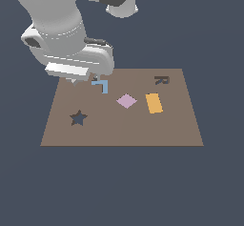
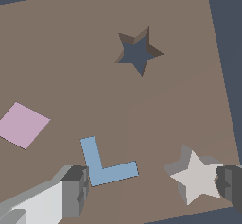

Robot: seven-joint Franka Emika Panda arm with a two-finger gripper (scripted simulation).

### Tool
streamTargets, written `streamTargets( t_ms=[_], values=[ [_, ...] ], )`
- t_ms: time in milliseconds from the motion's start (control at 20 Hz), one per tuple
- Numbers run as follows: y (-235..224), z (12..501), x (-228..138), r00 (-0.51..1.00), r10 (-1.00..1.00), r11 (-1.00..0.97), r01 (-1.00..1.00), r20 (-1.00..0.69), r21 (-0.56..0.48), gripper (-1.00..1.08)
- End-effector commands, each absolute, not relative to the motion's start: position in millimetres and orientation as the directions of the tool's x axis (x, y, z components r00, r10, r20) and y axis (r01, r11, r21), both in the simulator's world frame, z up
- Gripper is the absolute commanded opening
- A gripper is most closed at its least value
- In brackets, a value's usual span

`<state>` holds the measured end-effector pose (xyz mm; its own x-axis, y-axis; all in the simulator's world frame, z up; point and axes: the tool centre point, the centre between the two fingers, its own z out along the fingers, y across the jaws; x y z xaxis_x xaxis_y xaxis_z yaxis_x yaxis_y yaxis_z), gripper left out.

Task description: Insert a designated object into the corresponding slot on a board.

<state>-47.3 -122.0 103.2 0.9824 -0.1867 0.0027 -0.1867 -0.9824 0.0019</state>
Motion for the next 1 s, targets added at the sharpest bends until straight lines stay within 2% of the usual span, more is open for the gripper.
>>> streamTargets(
  t_ms=[0, 400, 950],
  values=[
    [-139, 88, -61, 0.976, -0.216, -0.976, -0.216, 0.002, 0.003, 1.00],
    [-170, 57, -89, 0.963, -0.271, -0.963, -0.271, 0.000, 0.002, 1.00],
    [-174, 42, -92, 0.960, -0.279, -0.960, -0.279, -0.001, 0.001, 1.00]
  ],
)
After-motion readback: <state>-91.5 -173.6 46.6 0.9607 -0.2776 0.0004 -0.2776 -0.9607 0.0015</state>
